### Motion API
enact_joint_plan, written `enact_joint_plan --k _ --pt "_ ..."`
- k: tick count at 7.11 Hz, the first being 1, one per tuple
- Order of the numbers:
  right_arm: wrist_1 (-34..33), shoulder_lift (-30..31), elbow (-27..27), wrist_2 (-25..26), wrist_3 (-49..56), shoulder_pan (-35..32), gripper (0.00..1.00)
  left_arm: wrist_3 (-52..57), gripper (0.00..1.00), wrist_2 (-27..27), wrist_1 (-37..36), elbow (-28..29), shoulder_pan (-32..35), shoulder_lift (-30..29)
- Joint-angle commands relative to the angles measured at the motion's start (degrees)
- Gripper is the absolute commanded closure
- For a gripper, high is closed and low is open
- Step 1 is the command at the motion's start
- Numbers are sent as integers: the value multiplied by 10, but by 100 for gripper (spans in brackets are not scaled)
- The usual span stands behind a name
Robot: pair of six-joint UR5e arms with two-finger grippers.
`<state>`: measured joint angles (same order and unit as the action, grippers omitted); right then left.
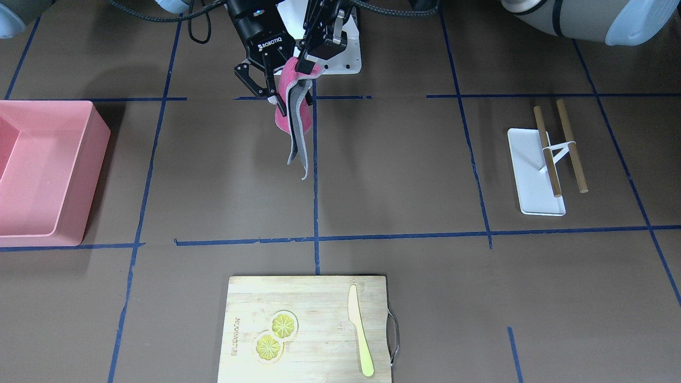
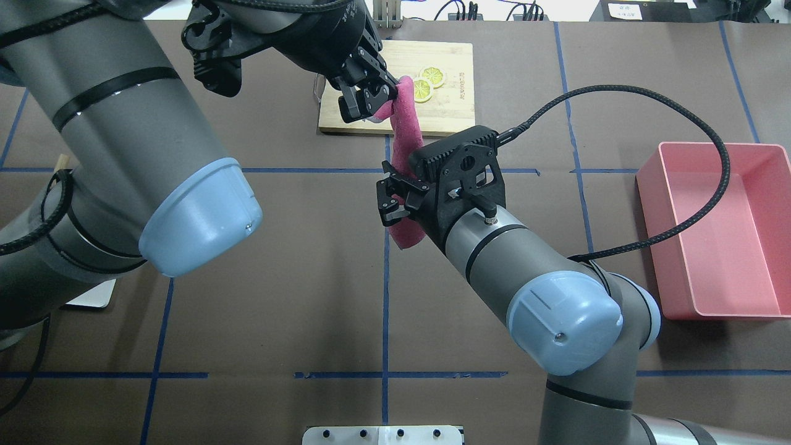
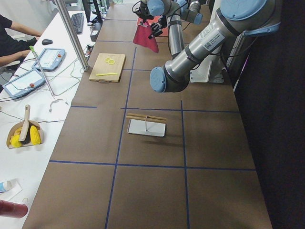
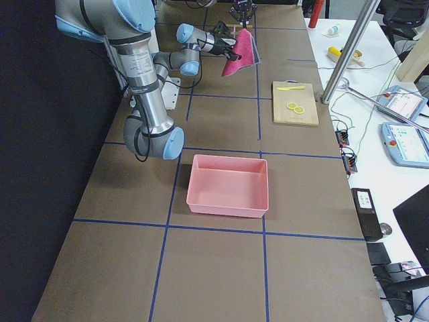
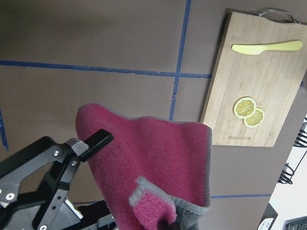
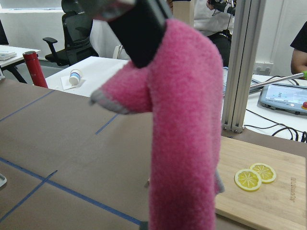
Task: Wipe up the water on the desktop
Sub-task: 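Open the left gripper and withdraw it while the right gripper holds the cloth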
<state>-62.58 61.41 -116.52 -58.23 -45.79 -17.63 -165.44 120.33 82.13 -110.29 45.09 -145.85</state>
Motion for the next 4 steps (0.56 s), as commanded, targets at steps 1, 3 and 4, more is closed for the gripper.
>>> enact_joint_plan --k 1,3,4 --pt "1 -1 -1 -1 -3 1 100 0 100 -1 0 0 0 7" --pt "1 -3 -2 -1 -10 1 100 1 100 -1 0 0 0 7" --pt "1 -3 -2 -1 -11 1 100 3 98 -1 0 -1 0 8"
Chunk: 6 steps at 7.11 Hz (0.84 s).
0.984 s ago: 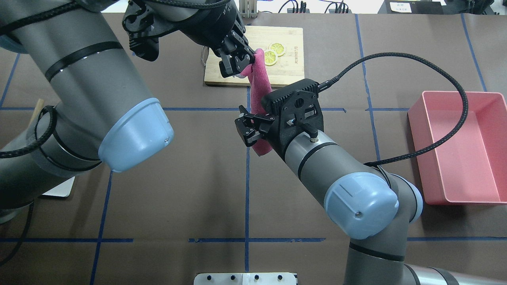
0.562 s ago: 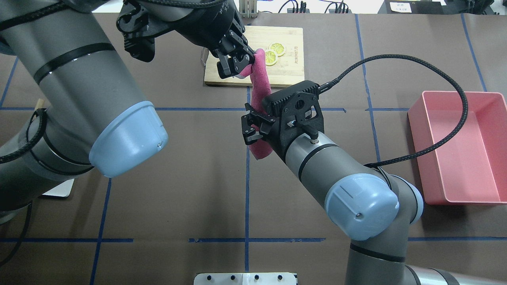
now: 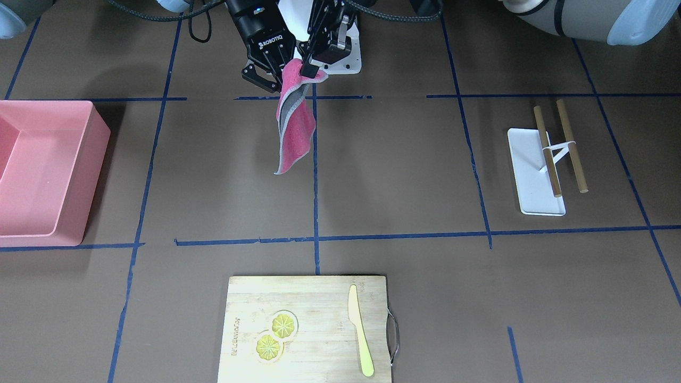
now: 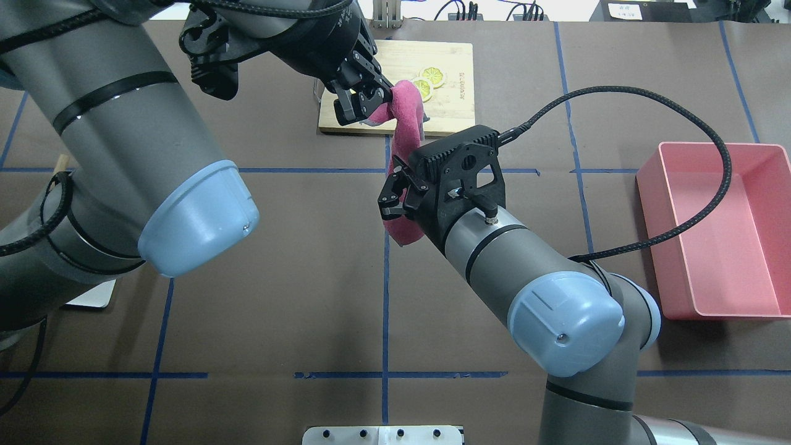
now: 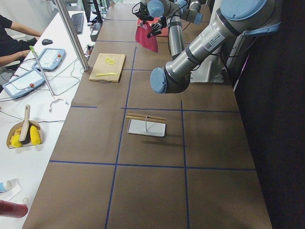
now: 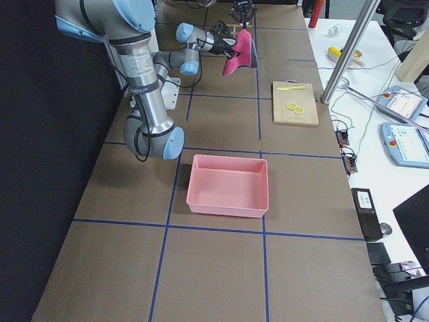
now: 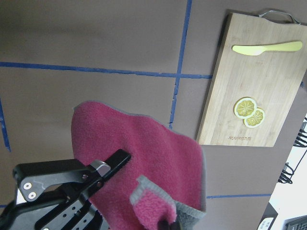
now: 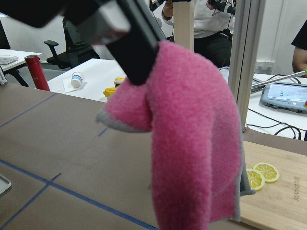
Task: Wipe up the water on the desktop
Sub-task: 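Open the left gripper and withdraw it while the right gripper holds the cloth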
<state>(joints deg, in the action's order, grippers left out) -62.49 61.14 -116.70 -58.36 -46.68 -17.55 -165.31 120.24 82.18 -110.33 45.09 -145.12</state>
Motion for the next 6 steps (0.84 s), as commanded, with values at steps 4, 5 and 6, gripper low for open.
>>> enact_joint_plan --k 4,5,6 --pt "0 -1 -1 0 -2 0 100 15 0 -1 0 -39 0 23" --pt "0 -1 -1 0 -2 0 100 15 0 -2 0 -39 0 24" --pt "-4 -1 -1 0 -2 -1 100 15 0 -2 0 -38 0 25"
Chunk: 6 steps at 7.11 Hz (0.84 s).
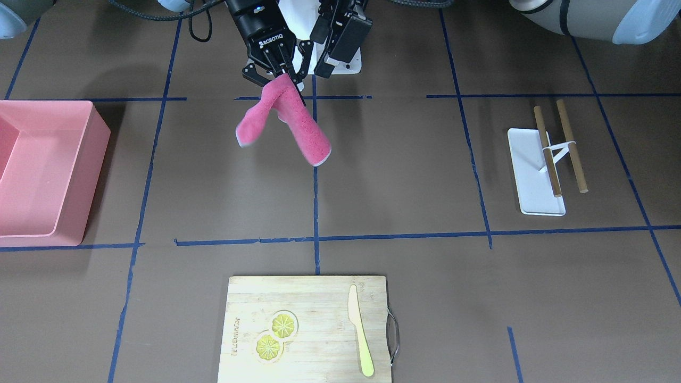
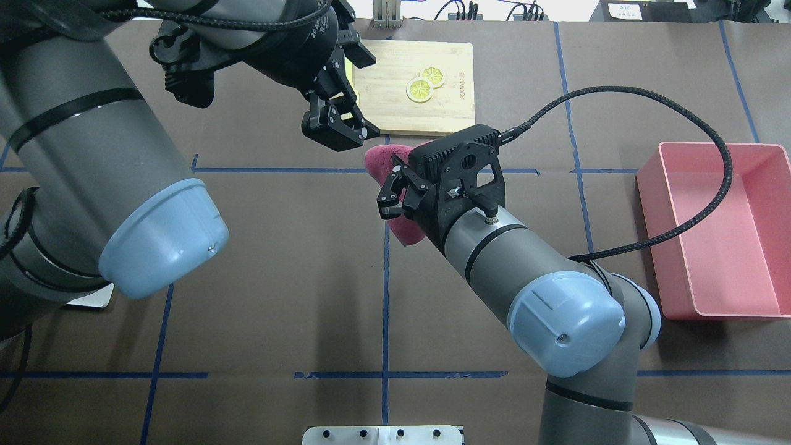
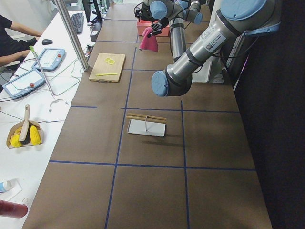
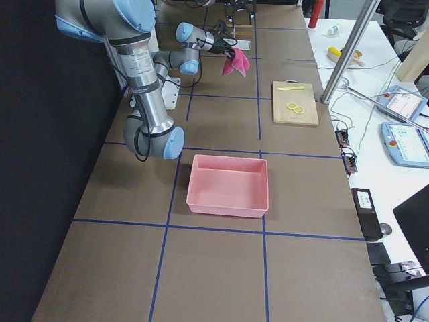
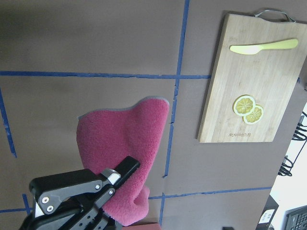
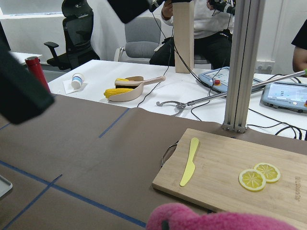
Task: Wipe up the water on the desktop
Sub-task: 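Open the left gripper and withdraw it while the right gripper holds the cloth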
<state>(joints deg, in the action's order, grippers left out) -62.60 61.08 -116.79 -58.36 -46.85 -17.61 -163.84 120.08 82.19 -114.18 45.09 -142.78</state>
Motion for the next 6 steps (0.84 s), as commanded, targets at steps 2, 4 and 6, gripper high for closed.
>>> enact_joint_plan --k 2,4,6 --pt "-29 0 -1 -2 -1 -2 100 44 0 -2 -1 11 8 16" --pt "-68 1 -6 -25 0 -8 100 164 0 -2 -2 9 37 69" --pt "-203 1 -67 -50 1 -31 100 324 0 -4 -4 -3 68 125"
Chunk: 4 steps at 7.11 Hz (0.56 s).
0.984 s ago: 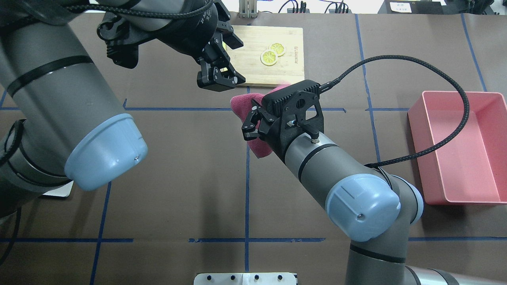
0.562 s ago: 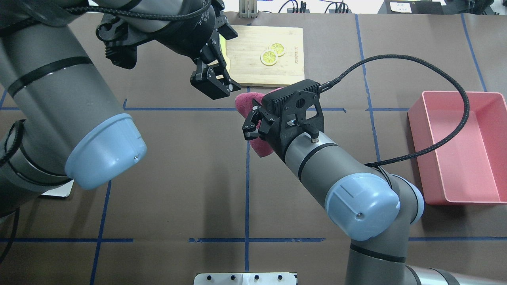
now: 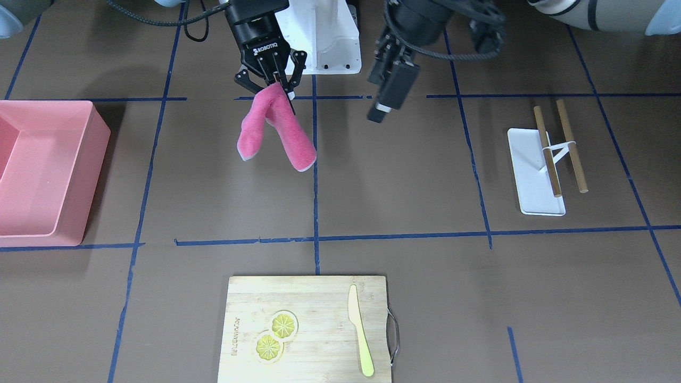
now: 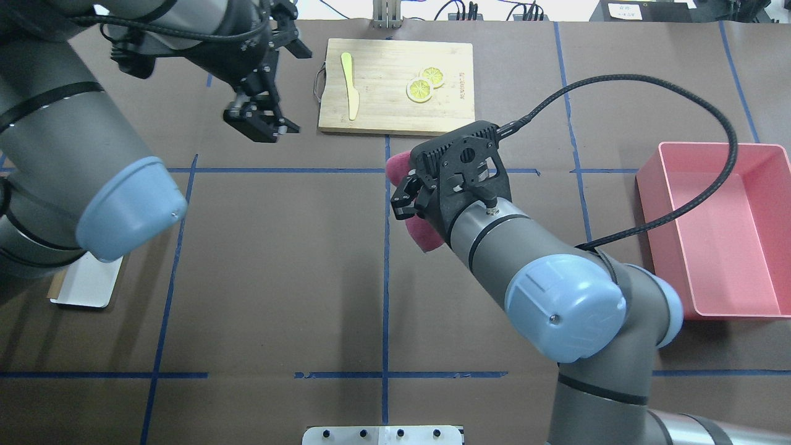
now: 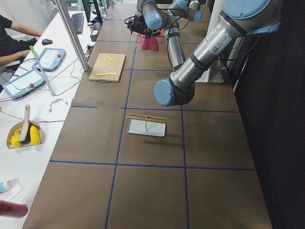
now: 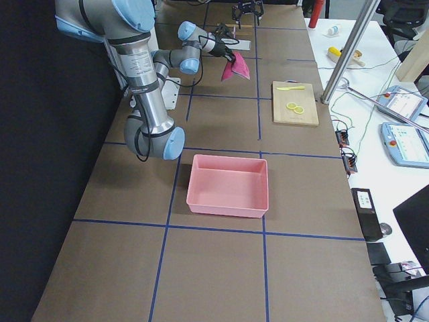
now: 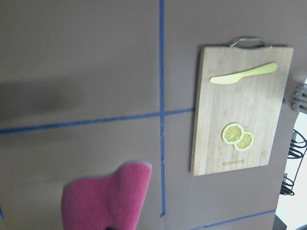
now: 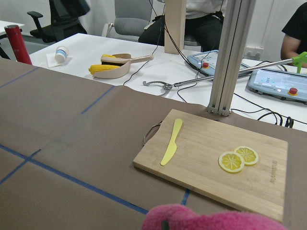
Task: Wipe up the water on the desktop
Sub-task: 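Open the left gripper and withdraw it while the right gripper holds the cloth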
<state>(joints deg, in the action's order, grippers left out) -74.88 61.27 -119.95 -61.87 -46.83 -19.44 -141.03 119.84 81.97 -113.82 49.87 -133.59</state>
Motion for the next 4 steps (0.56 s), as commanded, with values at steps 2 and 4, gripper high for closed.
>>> enact_joint_plan --k 2,4 --pt "-223 -4 -79 -44 7 -42 100 223 0 -38 -28 -86 33 100" --pt "-371 -21 -126 -54 15 -52 100 386 0 -103 -139 -167 26 112"
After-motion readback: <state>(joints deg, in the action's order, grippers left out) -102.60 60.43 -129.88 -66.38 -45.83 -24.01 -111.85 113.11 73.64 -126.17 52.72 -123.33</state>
